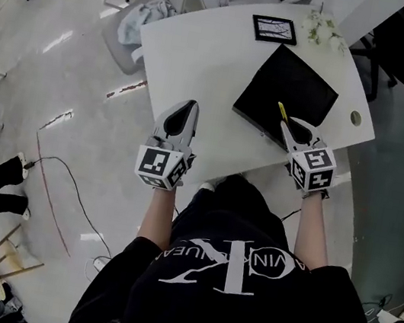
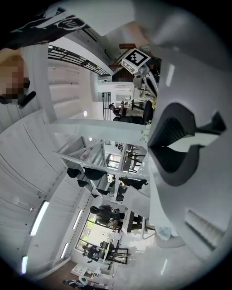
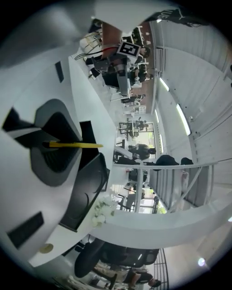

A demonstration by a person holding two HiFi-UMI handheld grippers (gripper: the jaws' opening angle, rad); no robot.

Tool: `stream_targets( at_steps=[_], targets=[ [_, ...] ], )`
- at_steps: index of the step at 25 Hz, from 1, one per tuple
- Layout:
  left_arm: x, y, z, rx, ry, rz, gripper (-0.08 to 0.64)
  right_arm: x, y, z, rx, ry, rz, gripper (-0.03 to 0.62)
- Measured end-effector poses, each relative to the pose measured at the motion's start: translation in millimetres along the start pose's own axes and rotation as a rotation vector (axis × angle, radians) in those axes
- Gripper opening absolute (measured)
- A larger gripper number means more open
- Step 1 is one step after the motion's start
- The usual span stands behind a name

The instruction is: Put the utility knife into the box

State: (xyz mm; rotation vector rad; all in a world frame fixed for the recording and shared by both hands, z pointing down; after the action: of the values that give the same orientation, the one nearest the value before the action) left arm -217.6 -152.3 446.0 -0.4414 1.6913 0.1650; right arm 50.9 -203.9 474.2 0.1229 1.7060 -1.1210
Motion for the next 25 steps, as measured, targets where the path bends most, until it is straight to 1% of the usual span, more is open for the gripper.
stream_targets(
  at_steps=[4,6,9,14,19,25],
  targets=[
    [7,-20,-2,0.011,-0.004,0.011,0.011,3,-21,5,0.064,0.051,-0.08,0.048],
    [11,-31,-2,0.012,0.001,0.011,0.011,2,-29,7,0.084,0.084,-0.123,0.048],
    [8,-45,2,0.001,-0.012,-0.002,0.011,-3,-38,9,0.109,0.117,-0.171,0.048],
    [-1,-59,6,0.003,-0.008,-0.032,0.011,-12,-52,12,0.166,0.123,-0.221,0.048],
    [-6,-62,1,0.032,0.01,-0.059,0.011,-16,-71,8,0.237,0.148,-0.269,0.048],
    [-12,-61,-7,0.07,0.031,-0.083,0.011,-23,-94,2,0.308,0.13,-0.329,0.048]
  ],
)
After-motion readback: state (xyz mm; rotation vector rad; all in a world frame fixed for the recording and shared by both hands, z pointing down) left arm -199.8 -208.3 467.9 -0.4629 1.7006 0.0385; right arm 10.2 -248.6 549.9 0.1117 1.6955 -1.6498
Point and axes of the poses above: the fingertips, and each gripper's own axes: y backward along the fingers, z to its right, x out of its top, the point moved 5 cm from there along y, backward along the fingers, and after that the axes turned 4 degrees about -z, right-handed, at the moved point
